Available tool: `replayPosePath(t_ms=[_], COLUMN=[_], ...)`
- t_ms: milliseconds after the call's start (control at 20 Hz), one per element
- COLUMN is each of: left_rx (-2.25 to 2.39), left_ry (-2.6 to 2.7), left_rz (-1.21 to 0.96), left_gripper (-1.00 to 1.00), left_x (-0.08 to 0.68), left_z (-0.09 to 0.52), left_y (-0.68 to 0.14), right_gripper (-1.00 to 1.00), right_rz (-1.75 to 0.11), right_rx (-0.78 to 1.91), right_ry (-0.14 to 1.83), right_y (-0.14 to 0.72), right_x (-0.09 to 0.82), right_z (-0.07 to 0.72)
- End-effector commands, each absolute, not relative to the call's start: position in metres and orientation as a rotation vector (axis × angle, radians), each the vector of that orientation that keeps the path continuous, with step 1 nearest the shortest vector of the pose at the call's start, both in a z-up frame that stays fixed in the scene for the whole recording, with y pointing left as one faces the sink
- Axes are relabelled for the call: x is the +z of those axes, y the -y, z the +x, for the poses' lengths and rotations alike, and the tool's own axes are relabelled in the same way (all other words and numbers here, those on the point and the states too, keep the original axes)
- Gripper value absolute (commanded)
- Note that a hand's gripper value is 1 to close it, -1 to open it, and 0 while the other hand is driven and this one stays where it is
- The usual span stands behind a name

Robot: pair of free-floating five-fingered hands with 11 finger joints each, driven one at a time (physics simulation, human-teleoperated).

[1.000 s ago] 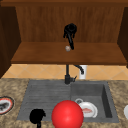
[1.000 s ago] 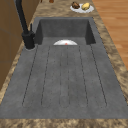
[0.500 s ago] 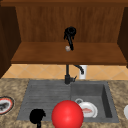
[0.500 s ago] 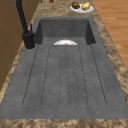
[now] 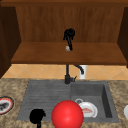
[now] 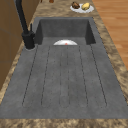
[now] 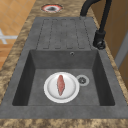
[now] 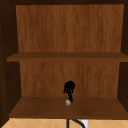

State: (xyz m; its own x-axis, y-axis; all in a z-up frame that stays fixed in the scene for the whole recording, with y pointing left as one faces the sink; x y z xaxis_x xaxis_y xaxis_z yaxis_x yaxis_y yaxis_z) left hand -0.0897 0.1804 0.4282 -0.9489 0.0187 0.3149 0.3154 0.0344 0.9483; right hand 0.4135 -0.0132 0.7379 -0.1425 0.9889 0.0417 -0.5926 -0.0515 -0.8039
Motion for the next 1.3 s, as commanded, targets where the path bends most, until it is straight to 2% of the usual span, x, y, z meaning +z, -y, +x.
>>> replayPosePath(t_ms=[0, 1250], left_rx=[-2.015, -2.015], left_ry=[2.092, 2.092], left_rz=[-0.346, -0.346], left_gripper=[0.00, 0.00], left_x=[0.428, 0.428], left_z=[-0.090, -0.090], left_y=[-0.180, -0.180], right_gripper=[-1.00, -1.00], right_rz=[-0.612, -0.322], right_rx=[1.579, 1.599], right_ry=[0.818, 0.574], right_y=[0.014, 0.003], right_x=[0.724, 0.656], right_z=[0.432, 0.508])
